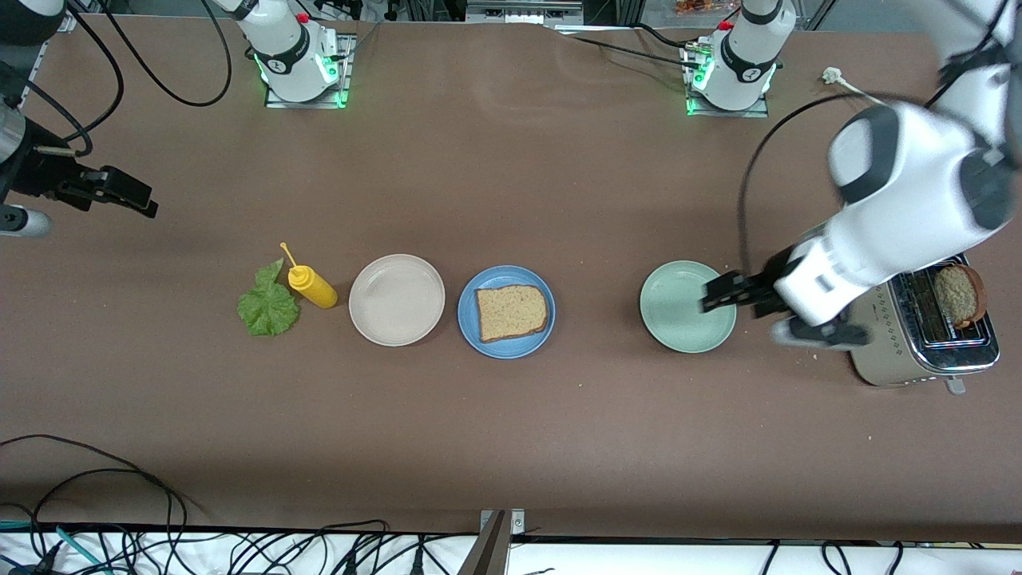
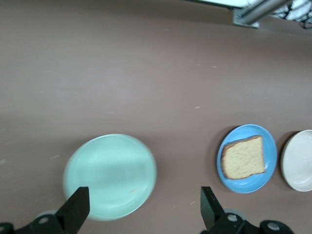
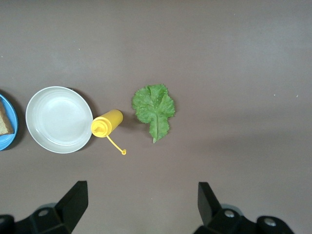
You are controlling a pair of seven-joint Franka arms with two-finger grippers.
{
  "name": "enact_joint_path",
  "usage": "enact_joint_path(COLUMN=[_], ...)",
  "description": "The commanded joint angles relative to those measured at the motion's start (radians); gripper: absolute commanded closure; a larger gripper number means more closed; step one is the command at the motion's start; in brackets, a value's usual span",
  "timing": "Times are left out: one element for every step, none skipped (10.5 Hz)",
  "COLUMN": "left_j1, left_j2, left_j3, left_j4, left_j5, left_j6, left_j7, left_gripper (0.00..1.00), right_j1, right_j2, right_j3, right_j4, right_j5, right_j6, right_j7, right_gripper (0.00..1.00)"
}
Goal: Make sandwich in blue plate with both arms
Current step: 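Release the bread and raise the left gripper back toward the toaster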
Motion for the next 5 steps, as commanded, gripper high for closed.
enact_joint_path(left_j1=[0.045, 0.045, 0.048, 0.077, 0.098], left_j2=[-0.214, -0.252, -0.285, -0.309, -0.32], left_j3=[-0.003, -0.004, -0.001, 0.002, 0.0], left_j4=[-0.119, -0.115, -0.114, -0.106, -0.085], left_j5=[0.186, 0.248, 0.258, 0.267, 0.305], left_j6=[-0.122, -0.177, -0.232, -0.283, -0.324], left_j7=[0.014, 0.014, 0.011, 0.011, 0.011], left_gripper=[0.0, 0.0, 0.0, 0.0, 0.0], right_j1=[-0.003, -0.007, -0.015, -0.015, -0.019], right_j2=[0.062, 0.099, 0.149, 0.247, 0.306], right_j3=[0.001, -0.001, -0.004, -0.002, -0.004], right_j4=[0.016, 0.016, 0.016, 0.019, 0.017], right_j5=[0.0, 0.002, 0.003, 0.0, 0.006], right_j6=[-0.014, -0.014, -0.009, -0.014, 0.009], right_j7=[-0.013, -0.058, -0.154, -0.28, -0.363], right_gripper=[0.0, 0.0, 0.0, 0.0, 0.0])
